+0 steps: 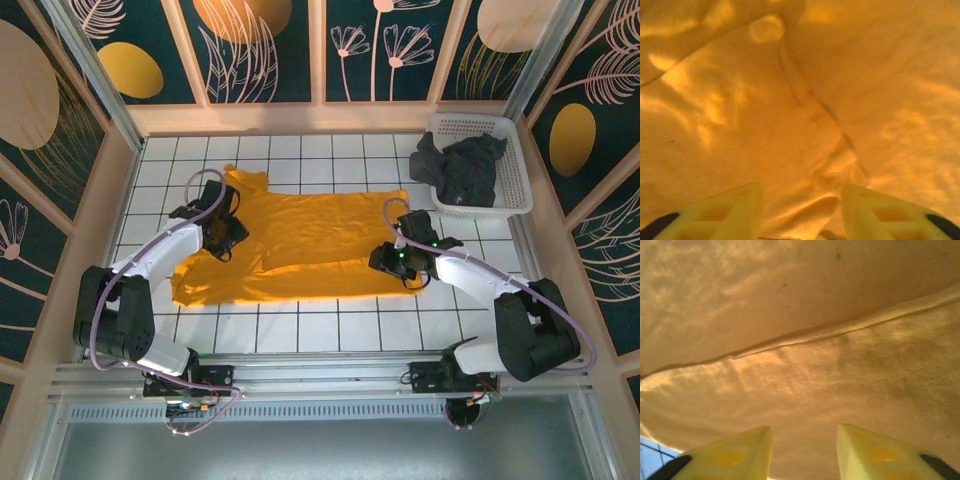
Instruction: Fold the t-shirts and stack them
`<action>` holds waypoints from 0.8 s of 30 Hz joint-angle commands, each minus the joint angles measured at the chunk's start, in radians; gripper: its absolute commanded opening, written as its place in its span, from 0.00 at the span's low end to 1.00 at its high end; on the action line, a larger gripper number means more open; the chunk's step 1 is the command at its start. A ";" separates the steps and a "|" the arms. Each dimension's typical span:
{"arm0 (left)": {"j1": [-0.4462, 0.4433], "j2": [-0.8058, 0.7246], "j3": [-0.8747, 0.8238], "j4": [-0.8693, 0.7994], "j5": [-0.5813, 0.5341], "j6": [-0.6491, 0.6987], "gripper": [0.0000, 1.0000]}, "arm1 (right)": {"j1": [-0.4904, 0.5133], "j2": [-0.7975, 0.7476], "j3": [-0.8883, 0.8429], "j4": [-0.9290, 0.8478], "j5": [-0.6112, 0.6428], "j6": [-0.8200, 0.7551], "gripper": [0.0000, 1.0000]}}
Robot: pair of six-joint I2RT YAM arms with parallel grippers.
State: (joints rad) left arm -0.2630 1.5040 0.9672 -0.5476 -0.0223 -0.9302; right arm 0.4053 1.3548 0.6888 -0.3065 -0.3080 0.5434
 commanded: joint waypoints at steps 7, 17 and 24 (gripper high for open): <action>0.135 0.096 -0.097 0.082 0.031 0.014 0.35 | 0.003 0.074 -0.010 -0.080 0.123 -0.048 0.29; 0.283 0.066 -0.257 0.047 -0.050 0.094 0.34 | 0.161 0.172 -0.017 -0.218 0.117 -0.005 0.29; 0.360 -0.026 -0.314 -0.016 -0.116 0.136 0.34 | 0.276 0.155 0.005 -0.278 0.059 0.048 0.32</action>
State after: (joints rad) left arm 0.0658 1.4780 0.7067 -0.4328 -0.0502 -0.8333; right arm 0.6533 1.4849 0.7109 -0.4351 -0.2218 0.5522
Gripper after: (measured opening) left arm 0.344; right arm 0.311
